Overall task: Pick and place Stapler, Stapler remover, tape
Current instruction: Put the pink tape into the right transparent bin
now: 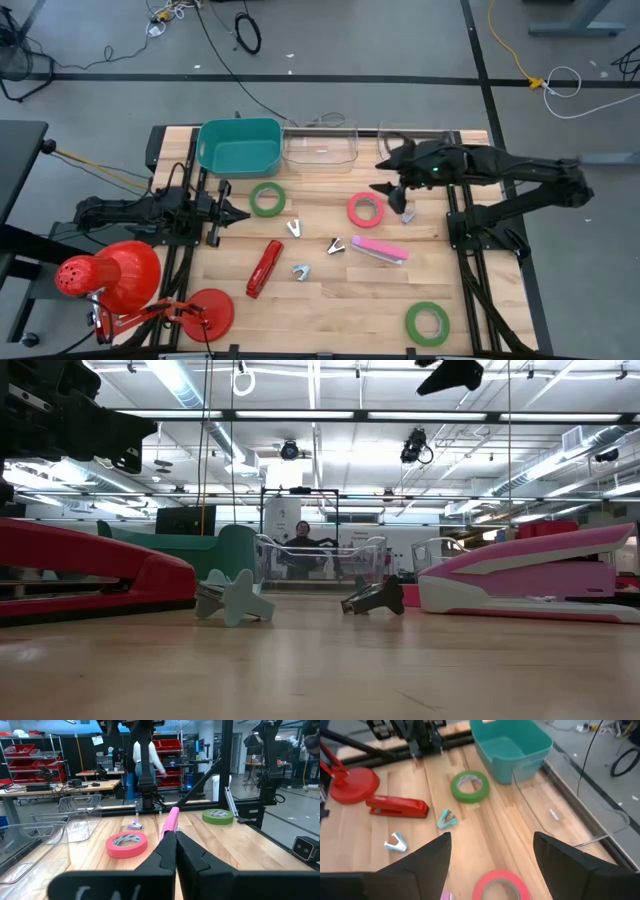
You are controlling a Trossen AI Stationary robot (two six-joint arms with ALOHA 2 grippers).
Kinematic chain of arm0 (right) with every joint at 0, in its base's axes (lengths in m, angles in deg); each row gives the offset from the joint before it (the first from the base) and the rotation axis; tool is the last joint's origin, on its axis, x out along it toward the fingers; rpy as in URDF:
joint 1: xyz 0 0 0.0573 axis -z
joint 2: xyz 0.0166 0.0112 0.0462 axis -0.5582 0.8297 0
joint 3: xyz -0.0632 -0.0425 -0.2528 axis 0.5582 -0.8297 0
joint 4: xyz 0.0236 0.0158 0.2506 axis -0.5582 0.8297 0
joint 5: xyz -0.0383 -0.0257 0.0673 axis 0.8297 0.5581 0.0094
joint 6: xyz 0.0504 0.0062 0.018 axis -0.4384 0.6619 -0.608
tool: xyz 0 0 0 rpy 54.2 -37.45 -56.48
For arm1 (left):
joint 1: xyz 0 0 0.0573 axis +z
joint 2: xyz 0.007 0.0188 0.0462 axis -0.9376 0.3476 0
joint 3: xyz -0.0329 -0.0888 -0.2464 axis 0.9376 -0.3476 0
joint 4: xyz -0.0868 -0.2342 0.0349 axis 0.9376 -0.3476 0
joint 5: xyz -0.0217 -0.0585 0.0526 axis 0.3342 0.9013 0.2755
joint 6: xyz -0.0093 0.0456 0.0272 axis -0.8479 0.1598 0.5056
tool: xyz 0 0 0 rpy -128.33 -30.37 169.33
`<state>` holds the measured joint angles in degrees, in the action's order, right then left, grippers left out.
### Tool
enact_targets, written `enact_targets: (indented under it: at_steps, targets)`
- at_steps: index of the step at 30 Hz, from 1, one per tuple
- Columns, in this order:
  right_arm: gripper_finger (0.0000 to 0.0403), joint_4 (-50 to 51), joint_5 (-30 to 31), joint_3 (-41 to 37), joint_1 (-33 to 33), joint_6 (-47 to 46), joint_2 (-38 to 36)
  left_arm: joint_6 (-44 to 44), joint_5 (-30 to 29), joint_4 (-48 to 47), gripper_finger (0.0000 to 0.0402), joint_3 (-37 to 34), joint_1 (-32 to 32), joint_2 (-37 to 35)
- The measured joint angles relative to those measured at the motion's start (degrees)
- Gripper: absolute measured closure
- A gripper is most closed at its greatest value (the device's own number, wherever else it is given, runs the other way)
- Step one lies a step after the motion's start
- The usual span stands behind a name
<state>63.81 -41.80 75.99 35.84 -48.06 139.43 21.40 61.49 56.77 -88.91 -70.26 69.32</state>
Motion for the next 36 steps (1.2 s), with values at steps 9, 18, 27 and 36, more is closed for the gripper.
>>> enact_targets:
  at_steps: [9, 18, 27, 36]
  targets:
    - [0.0119, 0.4, -2.9, 0.0, 0.0, -2.7, 6.7, 0.0, 0.0, 0.0, 0.0399, 0.0, 0.0, 0.0]
    - [0.0119, 1.6, -2.8, 0.0, 0.7, -11.7, 14.2, 0.0, 0.0, 0.0, 0.0399, 0.0, 0.0, 0.0]
    - [0.0119, 1.8, -2.9, 0.0, 2.1, -16.6, 22.5, 0.0, 0.0, 0.0, 0.0399, 0.0, 0.0, 0.0]
    - [0.0119, 3.0, -2.9, 0.0, 3.2, -16.9, 30.9, 0.0, 0.0, 0.0, 0.0399, 0.0, 0.0, 0.0]
